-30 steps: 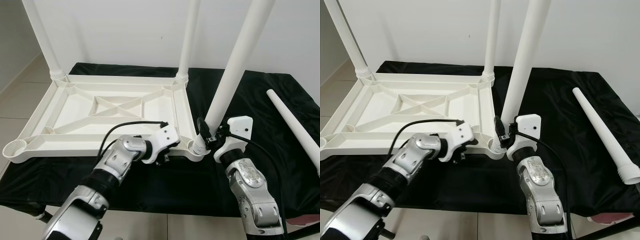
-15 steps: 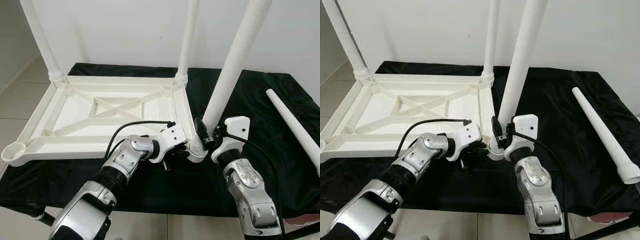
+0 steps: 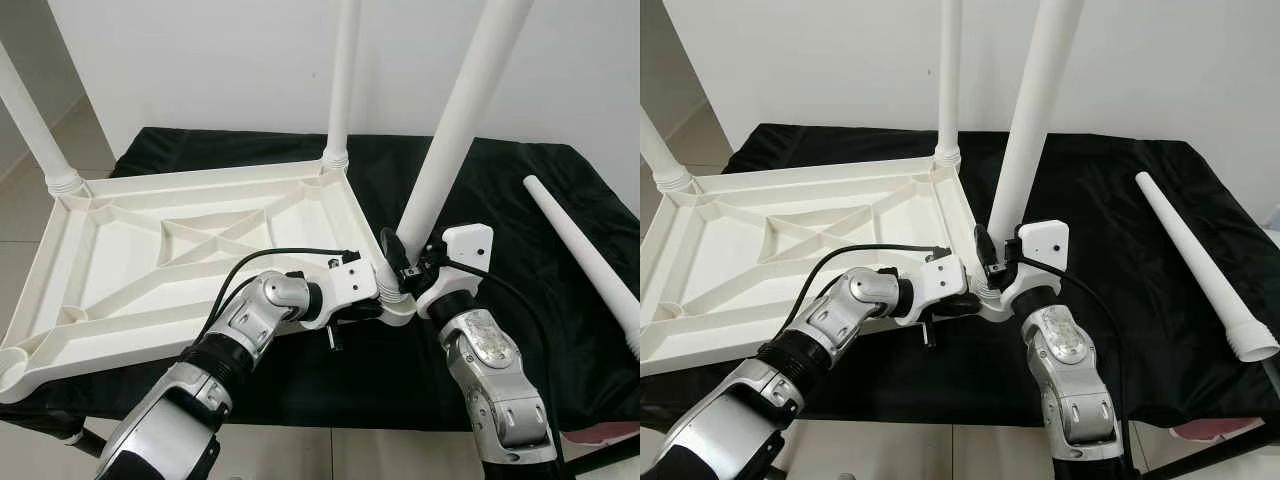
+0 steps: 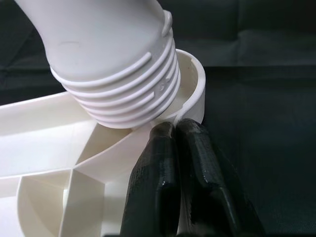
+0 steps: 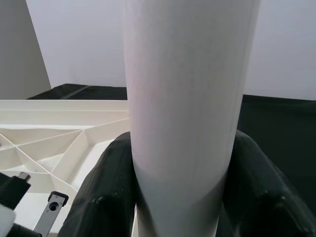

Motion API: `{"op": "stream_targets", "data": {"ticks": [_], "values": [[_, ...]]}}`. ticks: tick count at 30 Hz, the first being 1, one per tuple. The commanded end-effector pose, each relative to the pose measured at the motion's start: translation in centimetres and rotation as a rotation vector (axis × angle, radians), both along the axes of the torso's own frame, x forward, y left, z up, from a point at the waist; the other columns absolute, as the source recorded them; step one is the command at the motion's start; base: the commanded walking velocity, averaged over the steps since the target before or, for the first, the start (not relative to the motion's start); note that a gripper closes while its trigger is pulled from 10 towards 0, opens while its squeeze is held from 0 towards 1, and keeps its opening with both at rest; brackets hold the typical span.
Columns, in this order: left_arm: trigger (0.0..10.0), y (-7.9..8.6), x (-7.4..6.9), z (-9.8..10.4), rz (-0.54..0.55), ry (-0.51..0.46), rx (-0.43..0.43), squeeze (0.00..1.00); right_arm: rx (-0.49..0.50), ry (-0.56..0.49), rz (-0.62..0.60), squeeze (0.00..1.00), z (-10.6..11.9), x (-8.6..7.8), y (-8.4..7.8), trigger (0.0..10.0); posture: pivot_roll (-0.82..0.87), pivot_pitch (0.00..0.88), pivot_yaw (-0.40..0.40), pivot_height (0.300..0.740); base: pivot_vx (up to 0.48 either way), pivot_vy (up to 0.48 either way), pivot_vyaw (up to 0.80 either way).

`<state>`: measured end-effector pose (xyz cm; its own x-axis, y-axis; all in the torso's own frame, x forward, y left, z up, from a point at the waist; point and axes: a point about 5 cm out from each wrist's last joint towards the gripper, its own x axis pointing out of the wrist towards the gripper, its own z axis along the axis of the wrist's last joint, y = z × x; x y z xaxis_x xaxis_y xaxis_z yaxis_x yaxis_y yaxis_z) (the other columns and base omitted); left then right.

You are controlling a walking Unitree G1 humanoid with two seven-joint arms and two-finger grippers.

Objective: Building children table

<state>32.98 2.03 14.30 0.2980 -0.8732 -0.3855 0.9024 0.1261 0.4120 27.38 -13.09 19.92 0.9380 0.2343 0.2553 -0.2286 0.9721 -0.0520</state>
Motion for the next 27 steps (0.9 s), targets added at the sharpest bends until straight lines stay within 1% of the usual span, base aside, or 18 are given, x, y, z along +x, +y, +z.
{"op": "stream_targets", "data": {"ticks": [1, 3, 7, 8, 15, 16, 19, 21, 24, 27], "values": [[10.0, 1.3, 0.0, -1.3, 0.044, 0.002, 0.052, 0.00, 0.001, 0.020, 0.004, 0.00, -0.4, -0.1, -0.1, 10.0, -0.01, 0.108, -0.035, 0.740, 0.000, 0.000, 0.00], [10.0, 1.6, 0.1, -1.3, 0.043, -0.017, 0.057, 0.00, -0.005, 0.033, 0.004, 0.00, -0.7, -0.2, -0.2, 10.0, -0.01, 0.109, -0.036, 0.740, 0.000, 0.000, 0.00], [10.0, 1.7, 0.2, -1.3, 0.051, -0.019, 0.045, 0.00, -0.014, 0.050, -0.003, 0.00, -1.3, -0.2, -0.5, 10.0, -0.01, 0.110, -0.040, 0.740, 0.000, 0.000, 0.00], [10.0, 1.6, 0.0, -1.3, 0.033, -0.007, 0.027, 0.00, -0.024, 0.065, -0.008, 0.00, -1.9, -0.2, -0.6, 10.0, -0.01, 0.110, -0.037, 0.740, 0.000, 0.000, 0.00], [10.0, 1.1, -0.6, -1.6, 0.000, 0.011, 0.012, 0.00, -0.045, 0.096, 0.002, 0.00, -3.2, 0.1, -0.4, 10.0, -0.02, 0.109, -0.032, 0.740, 0.000, 0.000, 0.00], [10.0, 1.1, -0.7, -1.6, -0.005, 0.014, 0.009, 0.00, -0.054, 0.116, 0.008, 0.00, -3.8, 0.0, -0.5, 10.0, -0.01, 0.108, -0.031, 0.740, 0.000, 0.000, 0.00], [10.0, 1.1, -0.7, -1.6, -0.007, 0.015, 0.008, 0.00, -0.056, 0.123, 0.008, 0.00, -4.0, 0.0, -0.6, 10.0, -0.01, 0.108, -0.031, 0.740, 0.000, 0.000, 0.00], [10.0, 1.1, -0.7, -1.6, -0.010, 0.016, 0.007, 0.00, -0.032, 0.158, 0.008, 0.00, -4.5, 0.1, -1.2, 10.0, -0.01, 0.105, -0.029, 0.740, 0.000, 0.000, 0.00], [10.0, 1.1, -0.7, -1.6, -0.008, 0.016, 0.007, 0.00, -0.020, 0.184, 0.028, 0.00, -4.9, 0.0, -1.6, 10.0, -0.02, 0.104, -0.029, 0.740, 0.000, 0.000, 0.00], [10.0, 1.1, -0.6, -1.6, -0.008, 0.016, 0.007, 0.00, -0.032, 0.194, 0.032, 0.00, -5.0, 0.0, -1.7, 10.0, -0.02, 0.102, -0.030, 0.740, 0.000, 0.000, 0.00]]}}
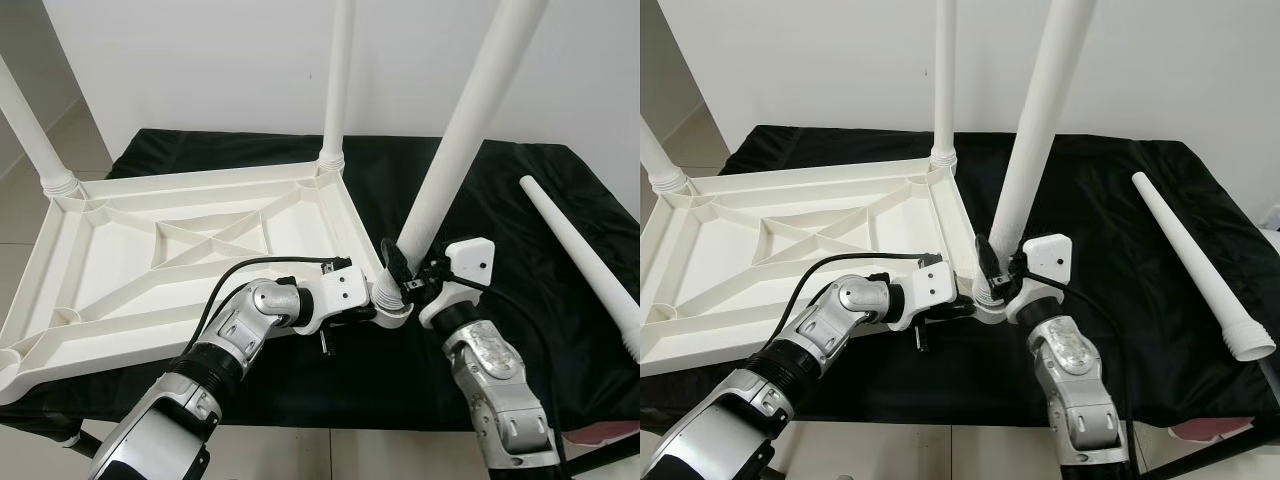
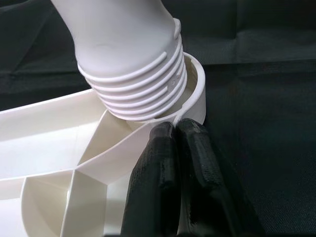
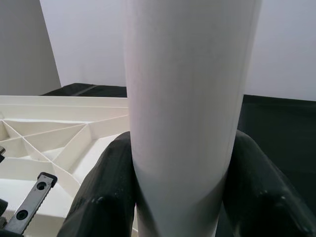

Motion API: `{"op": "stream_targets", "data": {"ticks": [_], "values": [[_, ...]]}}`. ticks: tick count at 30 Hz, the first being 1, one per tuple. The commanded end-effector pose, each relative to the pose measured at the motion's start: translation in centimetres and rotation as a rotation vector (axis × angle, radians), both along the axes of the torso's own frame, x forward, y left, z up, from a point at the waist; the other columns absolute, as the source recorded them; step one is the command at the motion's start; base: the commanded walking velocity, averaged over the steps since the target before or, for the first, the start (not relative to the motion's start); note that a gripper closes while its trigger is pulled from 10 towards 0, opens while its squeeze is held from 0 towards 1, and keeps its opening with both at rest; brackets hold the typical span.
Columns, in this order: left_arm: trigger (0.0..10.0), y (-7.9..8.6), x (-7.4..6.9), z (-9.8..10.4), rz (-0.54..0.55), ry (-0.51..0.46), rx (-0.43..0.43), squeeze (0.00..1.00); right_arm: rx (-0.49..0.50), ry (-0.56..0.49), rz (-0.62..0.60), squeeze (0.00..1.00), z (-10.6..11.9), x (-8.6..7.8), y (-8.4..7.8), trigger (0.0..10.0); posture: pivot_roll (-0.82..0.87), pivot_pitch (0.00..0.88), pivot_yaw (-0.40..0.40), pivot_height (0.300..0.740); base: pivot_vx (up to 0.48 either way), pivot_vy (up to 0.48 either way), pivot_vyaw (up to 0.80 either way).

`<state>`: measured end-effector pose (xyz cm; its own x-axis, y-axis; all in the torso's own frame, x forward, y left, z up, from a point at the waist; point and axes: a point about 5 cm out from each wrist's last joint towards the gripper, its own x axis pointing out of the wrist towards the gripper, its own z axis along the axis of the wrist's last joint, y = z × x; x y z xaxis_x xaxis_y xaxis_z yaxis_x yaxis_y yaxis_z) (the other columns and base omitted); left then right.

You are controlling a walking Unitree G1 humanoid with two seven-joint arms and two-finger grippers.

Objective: Building children table

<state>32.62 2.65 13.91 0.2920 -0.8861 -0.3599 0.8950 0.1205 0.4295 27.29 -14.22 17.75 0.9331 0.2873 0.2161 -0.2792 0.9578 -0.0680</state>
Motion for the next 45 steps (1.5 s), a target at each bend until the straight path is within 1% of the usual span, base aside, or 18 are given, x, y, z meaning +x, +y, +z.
{"op": "stream_targets", "data": {"ticks": [1, 8, 13, 21, 22, 23, 25, 26, 27, 28, 29, 30, 31, 34, 36, 39, 42, 45], "values": [[10.0, 0.6, -0.2, -1.2, 0.011, 0.039, 0.029, 0.00, -0.028, 0.167, -0.021, 0.00, -3.2, -0.4, -0.8, 10.0, -0.02, 0.100, -0.030, 0.740, 0.000, 0.000, 0.00], [10.0, 0.6, -0.2, -1.2, 0.013, 0.040, 0.028, 0.00, -0.044, 0.185, -0.018, 0.00, -3.9, -1.0, -0.8, 10.0, -0.02, 0.100, -0.028, 0.740, 0.000, 0.000, 0.00], [10.0, 0.6, -0.1, -1.2, 0.015, 0.039, 0.028, 0.00, -0.050, 0.230, -0.013, 0.00, -4.9, -1.6, -0.9, 10.0, -0.02, 0.103, -0.024, 0.740, 0.000, 0.000, 0.00], [10.0, 0.6, -0.1, -1.2, 0.014, 0.042, 0.024, 0.00, -0.086, 0.220, 0.002, 0.00, -4.7, -0.8, -0.7, 10.0, -0.02, 0.109, -0.020, 0.740, 0.000, 0.000, 0.00], [10.0, 0.6, -0.1, -1.1, 0.016, 0.042, 0.022, 0.00, -0.105, 0.256, -0.014, 0.00, -5.2, -0.7, -1.0, 10.0, -0.02, 0.112, -0.020, 0.740, 0.000, 0.000, 0.00], [10.0, 0.6, -0.1, -1.1, 0.016, 0.042, 0.022, 0.00, -0.105, 0.256, -0.014, 0.00, -5.2, -0.7, -1.0, 10.0, -0.02, 0.112, -0.020, 0.740, 0.000, 0.000, 0.00], [10.0, 0.7, -0.1, -1.1, 0.018, 0.043, 0.021, 0.00, -0.124, 0.299, -0.010, 0.00, -5.8, -0.7, -0.9, 10.0, -0.02, 0.113, -0.020, 0.740, 0.000, 0.000, 0.00], [10.0, 0.7, -0.1, -1.1, 0.018, 0.043, 0.021, 0.00, -0.124, 0.299, -0.010, 0.00, -5.8, -0.7, -0.9, 10.0, -0.02, 0.113, -0.020, 0.740, 0.000, 0.000, 0.00], [10.0, 0.7, -0.1, -1.2, 0.020, 0.044, 0.020, 0.00, -0.122, 0.337, -0.018, 0.00, -6.2, -0.7, -0.7, 10.0, -0.02, 0.115, -0.020, 0.740, 0.000, 0.000, 0.00], [10.0, 0.7, -0.1, -1.2, 0.020, 0.044, 0.020, 0.00, -0.122, 0.337, -0.018, 0.00, -6.2, -0.7, -0.7, 10.0, -0.02, 0.115, -0.020, 0.740, 0.000, 0.000, 0.00], [10.0, 0.8, -0.1, -1.1, 0.023, 0.044, 0.019, 0.00, -0.067, 0.352, -0.017, 0.00, -6.3, -0.7, -0.6, 10.0, -0.02, 0.116, -0.020, 0.740, 0.000, 0.000, 0.00], [10.0, 0.8, -0.1, -1.1, 0.023, 0.044, 0.019, 0.00, -0.067, 0.352, -0.017, 0.00, -6.3, -0.7, -0.6, 10.0, -0.02, 0.116, -0.020, 0.740, 0.000, 0.000, 0.00], [10.0, 0.8, -0.1, -1.1, 0.025, 0.045, 0.018, 0.00, -0.013, 0.375, -0.032, 0.00, -6.4, -0.8, -0.6, 10.0, -0.02, 0.117, -0.020, 0.740, 0.000, 0.000, 0.00], [10.0, 0.8, 0.0, -1.1, 0.026, 0.045, 0.018, 0.00, 0.006, 0.383, -0.040, 0.00, -6.5, -0.8, -0.7, 10.0, -0.02, 0.118, -0.020, 0.740, 0.000, 0.000, 0.00], [10.0, 0.9, 0.0, -1.1, 0.028, 0.045, 0.017, 0.00, 0.043, 0.395, -0.051, 0.00, -6.7, -1.0, -0.8, 10.0, -0.02, 0.119, -0.019, 0.740, 0.000, 0.000, 0.00], [10.0, 1.0, 0.0, -1.1, 0.031, 0.046, 0.015, 0.00, 0.095, 0.362, -0.071, 0.00, -6.7, -1.4, -1.0, 10.0, -0.02, 0.120, -0.014, 0.740, 0.000, 0.000, 0.00], [10.0, 1.0, 0.1, -1.1, 0.031, 0.046, 0.015, 0.00, 0.106, 0.353, -0.075, 0.00, -6.7, -1.5, -1.0, 10.0, -0.02, 0.120, -0.014, 0.740, 0.000, 0.000, 0.00], [10.0, 1.0, 0.1, -1.1, 0.031, 0.047, 0.015, 0.00, 0.066, 0.308, -0.069, 0.00, -6.7, -1.9, -0.9, 10.0, -0.02, 0.122, -0.007, 0.740, 0.000, 0.000, 0.00]]}}
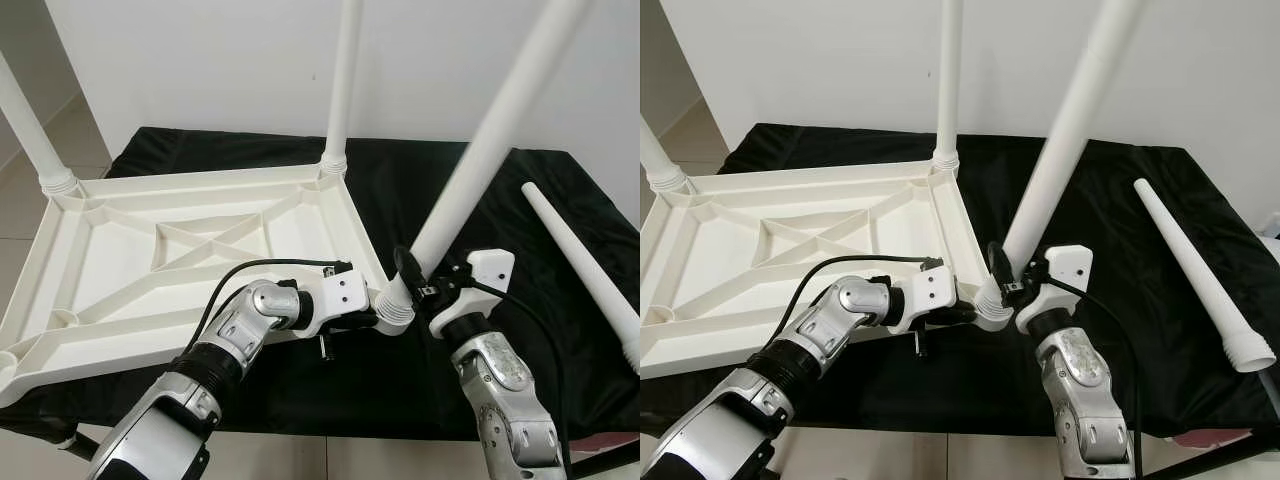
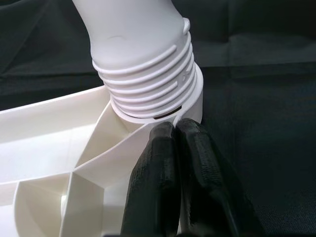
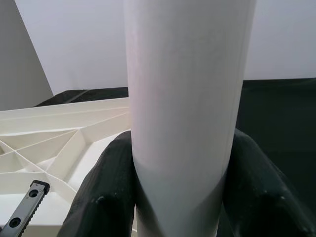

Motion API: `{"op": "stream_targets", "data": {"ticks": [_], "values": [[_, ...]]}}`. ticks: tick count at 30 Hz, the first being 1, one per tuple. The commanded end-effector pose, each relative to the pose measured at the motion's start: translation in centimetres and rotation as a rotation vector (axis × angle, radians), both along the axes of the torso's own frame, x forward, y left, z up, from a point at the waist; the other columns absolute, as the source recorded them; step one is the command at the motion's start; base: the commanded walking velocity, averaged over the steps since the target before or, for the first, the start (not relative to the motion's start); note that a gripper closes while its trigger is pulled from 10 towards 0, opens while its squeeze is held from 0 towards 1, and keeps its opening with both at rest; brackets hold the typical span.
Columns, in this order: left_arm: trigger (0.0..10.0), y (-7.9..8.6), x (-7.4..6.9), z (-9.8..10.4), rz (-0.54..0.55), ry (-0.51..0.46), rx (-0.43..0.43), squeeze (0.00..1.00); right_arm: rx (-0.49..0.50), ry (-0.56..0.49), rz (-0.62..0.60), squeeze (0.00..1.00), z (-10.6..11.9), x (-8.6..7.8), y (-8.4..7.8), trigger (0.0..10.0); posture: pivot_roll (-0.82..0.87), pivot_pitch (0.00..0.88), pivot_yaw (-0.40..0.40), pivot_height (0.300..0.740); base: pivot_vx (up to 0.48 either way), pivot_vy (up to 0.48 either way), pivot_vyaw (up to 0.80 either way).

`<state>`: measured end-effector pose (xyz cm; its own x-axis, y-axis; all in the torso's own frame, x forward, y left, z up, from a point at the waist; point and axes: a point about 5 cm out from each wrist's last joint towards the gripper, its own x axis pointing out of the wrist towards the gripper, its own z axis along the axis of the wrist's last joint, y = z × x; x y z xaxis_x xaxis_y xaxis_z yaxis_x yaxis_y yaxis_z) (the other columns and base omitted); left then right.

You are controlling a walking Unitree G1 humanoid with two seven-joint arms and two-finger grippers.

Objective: Building children table

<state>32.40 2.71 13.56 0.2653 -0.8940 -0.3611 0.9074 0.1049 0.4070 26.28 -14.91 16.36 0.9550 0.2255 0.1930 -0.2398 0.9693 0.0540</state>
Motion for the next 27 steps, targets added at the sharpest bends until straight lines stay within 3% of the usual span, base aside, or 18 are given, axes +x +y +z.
{"op": "stream_targets", "data": {"ticks": [1, 5, 14, 23, 27], "values": [[10.0, 0.9, 0.3, -0.7, 0.050, 0.023, 0.022, 0.00, -0.065, 0.234, -0.005, 0.00, -5.3, -1.0, 0.0, 10.0, -0.02, 0.121, -0.005, 0.740, 0.000, 0.000, 0.00], [10.0, 0.9, 0.3, -0.7, 0.050, 0.024, 0.023, 0.00, -0.113, 0.208, 0.013, 0.00, -5.5, -1.4, 0.4, 10.0, -0.02, 0.121, -0.005, 0.740, 0.000, 0.000, 0.00], [10.0, 1.0, 0.3, -0.8, 0.054, 0.024, 0.020, 0.00, -0.182, 0.256, -0.010, 0.00, -6.3, -1.1, 0.3, 10.0, -0.02, 0.121, -0.008, 0.740, 0.000, 0.000, 0.00], [10.0, 1.1, 0.2, -0.8, 0.058, 0.025, 0.016, 0.00, -0.055, 0.297, -0.047, 0.00, -6.7, -1.2, -0.1, 10.0, -0.02, 0.122, -0.013, 0.740, 0.000, 0.000, 0.00], [10.0, 1.2, 0.3, -0.7, 0.062, 0.023, 0.016, 0.00, -0.106, 0.325, -0.068, 0.00, -7.3, -1.5, -0.2, 10.0, -0.02, 0.123, -0.013, 0.740, 0.000, 0.000, 0.00]]}}
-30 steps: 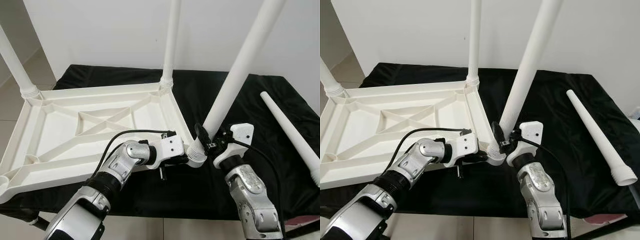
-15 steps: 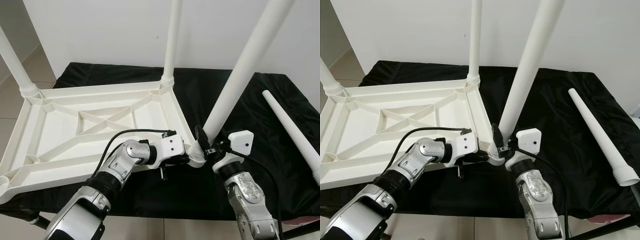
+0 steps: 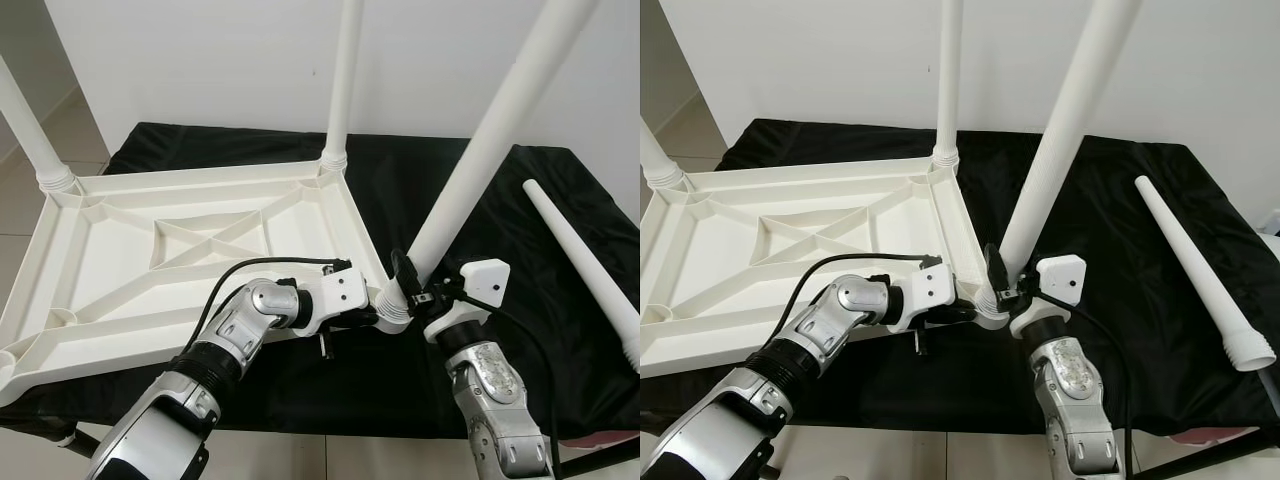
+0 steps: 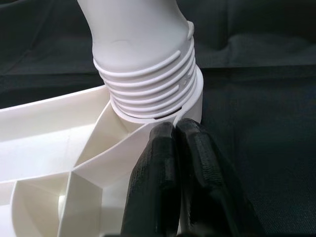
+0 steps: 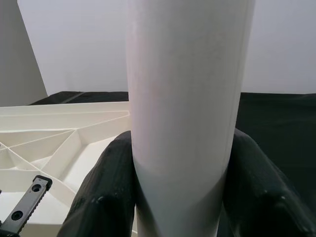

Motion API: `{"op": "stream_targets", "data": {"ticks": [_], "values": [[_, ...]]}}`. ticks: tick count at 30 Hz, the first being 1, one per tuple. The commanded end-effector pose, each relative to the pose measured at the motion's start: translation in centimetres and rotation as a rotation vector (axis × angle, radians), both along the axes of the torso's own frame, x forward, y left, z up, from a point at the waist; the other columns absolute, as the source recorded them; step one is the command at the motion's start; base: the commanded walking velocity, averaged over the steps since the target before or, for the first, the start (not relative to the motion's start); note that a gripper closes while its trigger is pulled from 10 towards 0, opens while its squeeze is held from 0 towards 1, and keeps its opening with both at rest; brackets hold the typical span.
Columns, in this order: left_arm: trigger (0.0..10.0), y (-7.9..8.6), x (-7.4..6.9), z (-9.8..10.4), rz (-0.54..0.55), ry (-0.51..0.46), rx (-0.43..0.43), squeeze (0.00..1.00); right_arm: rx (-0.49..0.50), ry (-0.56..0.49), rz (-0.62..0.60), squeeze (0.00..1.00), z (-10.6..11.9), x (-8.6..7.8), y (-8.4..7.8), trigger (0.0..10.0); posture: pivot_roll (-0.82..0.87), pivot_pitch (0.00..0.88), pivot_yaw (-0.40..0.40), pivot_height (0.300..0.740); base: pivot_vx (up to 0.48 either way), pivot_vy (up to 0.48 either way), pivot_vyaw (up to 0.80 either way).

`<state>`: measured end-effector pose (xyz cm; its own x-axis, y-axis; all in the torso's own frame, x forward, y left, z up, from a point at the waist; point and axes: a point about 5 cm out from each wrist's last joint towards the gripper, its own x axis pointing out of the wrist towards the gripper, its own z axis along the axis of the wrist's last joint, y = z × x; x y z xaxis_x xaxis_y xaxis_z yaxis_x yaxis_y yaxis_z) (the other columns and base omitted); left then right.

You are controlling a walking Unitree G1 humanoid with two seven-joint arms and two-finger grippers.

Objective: Building children table

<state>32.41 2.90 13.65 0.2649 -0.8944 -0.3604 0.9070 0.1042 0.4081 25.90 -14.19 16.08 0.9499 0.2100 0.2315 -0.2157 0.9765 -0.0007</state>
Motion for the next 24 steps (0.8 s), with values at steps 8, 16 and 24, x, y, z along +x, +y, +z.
{"op": "stream_targets", "data": {"ticks": [8, 16, 24], "values": [[10.0, 0.98, 0.41, -0.70, 0.068, 0.022, 0.012, 0.00, -0.167, 0.443, -0.141, 0.00, -7.26, -0.65, -1.32, 10.0, -0.02, 0.125, -0.010, 0.740, 0.000, 0.000, 0.00], [10.0, 0.96, 0.40, -0.67, 0.070, 0.021, 0.010, 0.00, -0.187, 0.469, -0.130, 0.00, -7.34, -0.43, -1.18, 10.0, -0.02, 0.125, -0.014, 0.740, 0.000, 0.000, 0.00], [10.0, 1.09, 0.42, -0.69, 0.076, 0.022, 0.009, 0.00, -0.237, 0.478, -0.120, 0.00, -7.62, -0.75, -1.07, 10.0, -0.02, 0.127, -0.013, 0.740, 0.000, 0.000, 0.00]]}}
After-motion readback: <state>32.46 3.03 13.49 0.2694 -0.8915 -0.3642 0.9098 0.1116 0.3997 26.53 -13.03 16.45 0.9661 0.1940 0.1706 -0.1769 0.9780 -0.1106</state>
